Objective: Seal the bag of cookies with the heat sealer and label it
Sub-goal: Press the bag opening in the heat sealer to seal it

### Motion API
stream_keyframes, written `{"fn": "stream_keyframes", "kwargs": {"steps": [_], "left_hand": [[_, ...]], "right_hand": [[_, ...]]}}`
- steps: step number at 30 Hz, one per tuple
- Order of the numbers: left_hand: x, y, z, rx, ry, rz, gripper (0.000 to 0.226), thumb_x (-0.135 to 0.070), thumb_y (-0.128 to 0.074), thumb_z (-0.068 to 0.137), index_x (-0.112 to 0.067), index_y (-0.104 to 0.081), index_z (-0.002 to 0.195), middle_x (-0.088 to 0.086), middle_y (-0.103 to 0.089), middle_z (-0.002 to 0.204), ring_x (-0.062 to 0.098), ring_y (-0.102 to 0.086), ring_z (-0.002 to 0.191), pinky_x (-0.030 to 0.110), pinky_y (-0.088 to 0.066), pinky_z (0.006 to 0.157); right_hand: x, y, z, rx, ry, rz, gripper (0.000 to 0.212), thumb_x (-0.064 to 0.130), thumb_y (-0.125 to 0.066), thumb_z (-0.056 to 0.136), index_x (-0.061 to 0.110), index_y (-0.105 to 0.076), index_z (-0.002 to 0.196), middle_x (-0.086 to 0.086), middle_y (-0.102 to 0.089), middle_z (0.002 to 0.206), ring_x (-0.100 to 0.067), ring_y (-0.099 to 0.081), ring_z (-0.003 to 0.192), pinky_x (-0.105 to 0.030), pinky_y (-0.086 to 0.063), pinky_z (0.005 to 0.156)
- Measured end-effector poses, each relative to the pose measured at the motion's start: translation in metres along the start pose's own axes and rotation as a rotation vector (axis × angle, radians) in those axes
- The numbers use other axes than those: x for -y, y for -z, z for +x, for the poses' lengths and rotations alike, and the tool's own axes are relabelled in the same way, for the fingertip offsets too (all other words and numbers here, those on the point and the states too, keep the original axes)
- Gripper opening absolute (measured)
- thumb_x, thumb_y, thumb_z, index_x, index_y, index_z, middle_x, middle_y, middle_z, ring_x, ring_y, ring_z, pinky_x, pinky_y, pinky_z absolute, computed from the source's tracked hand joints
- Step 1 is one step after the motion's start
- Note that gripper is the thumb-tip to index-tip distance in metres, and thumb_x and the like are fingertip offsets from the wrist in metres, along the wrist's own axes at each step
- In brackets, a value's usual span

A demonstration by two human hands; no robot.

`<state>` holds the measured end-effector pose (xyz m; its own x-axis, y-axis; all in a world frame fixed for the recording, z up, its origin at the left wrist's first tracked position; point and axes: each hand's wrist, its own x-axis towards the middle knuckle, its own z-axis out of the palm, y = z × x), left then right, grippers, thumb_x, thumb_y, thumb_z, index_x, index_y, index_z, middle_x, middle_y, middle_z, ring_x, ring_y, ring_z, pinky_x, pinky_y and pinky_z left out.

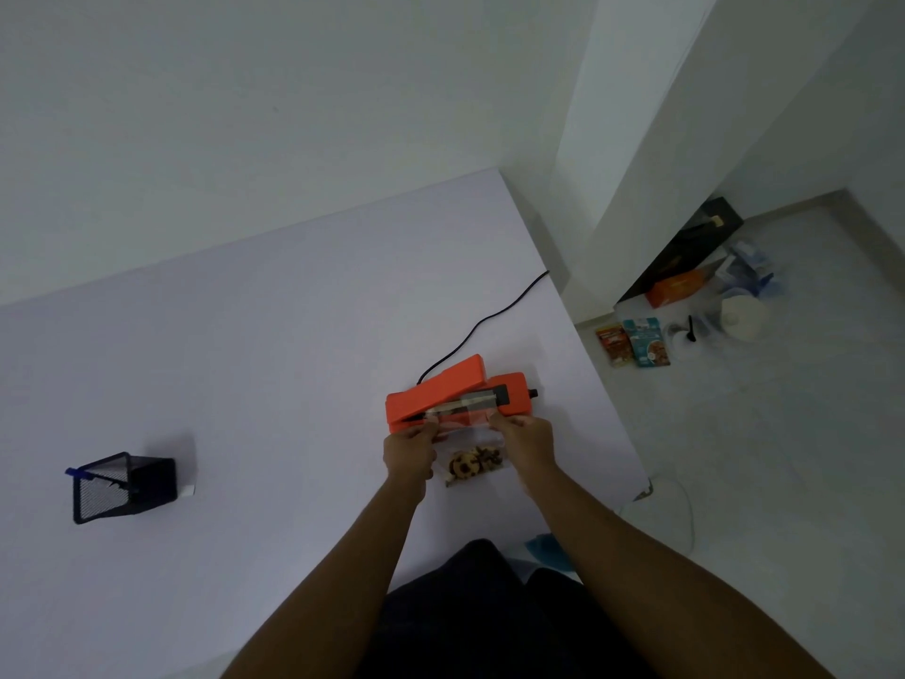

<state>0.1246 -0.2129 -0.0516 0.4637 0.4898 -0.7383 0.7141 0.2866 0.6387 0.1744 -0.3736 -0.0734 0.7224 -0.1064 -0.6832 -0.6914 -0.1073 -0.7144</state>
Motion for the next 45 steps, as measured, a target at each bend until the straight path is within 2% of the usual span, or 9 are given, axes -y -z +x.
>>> {"fn": "stream_keyframes", "kwargs": {"steps": [5,10,16,23,33,36,39,41,45], "left_hand": [[0.001,0.0,0.001,-0.011,0.0,0.008,0.017,-0.022,-0.067,0.09,-0.012,-0.064,0.076,0.012,-0.058,0.068,0.019,-0.047,0.054,0.028,-0.038,0.046],[0.003,-0.002,0.002,-0.035,-0.018,0.011,0.02,-0.026,-0.066,0.092,-0.01,-0.067,0.08,0.01,-0.06,0.067,0.019,-0.048,0.052,0.026,-0.039,0.044],[0.004,-0.002,0.002,-0.063,-0.026,0.006,0.021,-0.029,-0.068,0.091,-0.01,-0.069,0.081,0.009,-0.06,0.065,0.019,-0.048,0.051,0.026,-0.039,0.044],[0.003,-0.004,0.002,-0.073,-0.022,0.003,0.019,-0.028,-0.067,0.092,-0.011,-0.07,0.084,0.005,-0.061,0.066,0.017,-0.048,0.049,0.025,-0.038,0.042],[0.002,-0.005,0.001,-0.092,-0.026,0.016,0.02,-0.028,-0.066,0.092,-0.011,-0.068,0.082,0.002,-0.06,0.063,0.016,-0.048,0.049,0.025,-0.039,0.043],[0.001,-0.005,0.001,-0.093,-0.024,0.012,0.019,-0.027,-0.067,0.092,-0.01,-0.07,0.085,0.001,-0.06,0.064,0.014,-0.05,0.05,0.024,-0.039,0.043],[0.001,-0.005,0.001,-0.09,-0.019,0.005,0.018,-0.026,-0.066,0.092,-0.009,-0.069,0.086,0.002,-0.06,0.065,0.014,-0.048,0.049,0.023,-0.038,0.041],[0.001,-0.006,0.0,-0.093,-0.019,0.006,0.019,-0.026,-0.066,0.092,-0.008,-0.07,0.086,0.003,-0.06,0.065,0.015,-0.048,0.049,0.023,-0.039,0.041],[0.0,-0.006,-0.001,-0.095,-0.014,0.006,0.019,-0.028,-0.066,0.092,-0.01,-0.069,0.086,0.004,-0.061,0.068,0.015,-0.052,0.053,0.023,-0.041,0.046]], "right_hand": [[0.001,0.001,0.0,0.009,0.004,-0.007,0.03,0.024,-0.08,0.081,-0.005,-0.074,0.082,-0.026,-0.072,0.085,-0.026,-0.062,0.07,-0.036,-0.05,0.065],[0.003,0.001,-0.004,0.014,0.02,-0.008,0.016,0.026,-0.08,0.082,0.013,-0.075,0.074,-0.013,-0.074,0.08,-0.022,-0.065,0.071,-0.033,-0.053,0.066],[0.002,0.001,-0.004,0.014,-0.004,0.012,0.023,0.026,-0.081,0.082,0.003,-0.077,0.084,-0.012,-0.072,0.079,-0.019,-0.063,0.069,-0.027,-0.051,0.061],[0.001,-0.003,-0.002,-0.019,-0.021,-0.015,0.032,0.03,-0.081,0.08,-0.002,-0.076,0.082,-0.015,-0.07,0.077,-0.022,-0.06,0.066,-0.033,-0.049,0.062],[0.01,0.0,-0.006,-0.035,-0.012,-0.055,0.022,0.034,-0.081,0.08,0.015,-0.074,0.07,-0.006,-0.074,0.076,-0.024,-0.068,0.073,-0.037,-0.057,0.072],[0.023,0.003,-0.012,-0.096,-0.033,-0.103,0.039,0.045,-0.071,0.086,0.009,-0.072,0.071,-0.005,-0.07,0.07,-0.018,-0.064,0.067,-0.031,-0.051,0.06],[0.043,0.009,-0.022,-0.183,0.113,-0.194,0.053,0.045,-0.057,0.096,0.014,-0.051,0.054,0.001,-0.05,0.055,-0.012,-0.047,0.052,-0.025,-0.034,0.049],[0.061,0.012,-0.032,-0.191,0.254,-0.194,0.052,0.041,-0.056,0.098,0.016,-0.042,0.054,0.005,-0.045,0.054,-0.006,-0.043,0.047,-0.017,-0.034,0.045],[0.104,0.012,-0.055,0.071,0.437,-0.055,0.045,0.046,-0.059,0.095,0.012,-0.047,0.068,-0.001,-0.048,0.061,-0.005,-0.046,0.051,-0.015,-0.041,0.048]]}}
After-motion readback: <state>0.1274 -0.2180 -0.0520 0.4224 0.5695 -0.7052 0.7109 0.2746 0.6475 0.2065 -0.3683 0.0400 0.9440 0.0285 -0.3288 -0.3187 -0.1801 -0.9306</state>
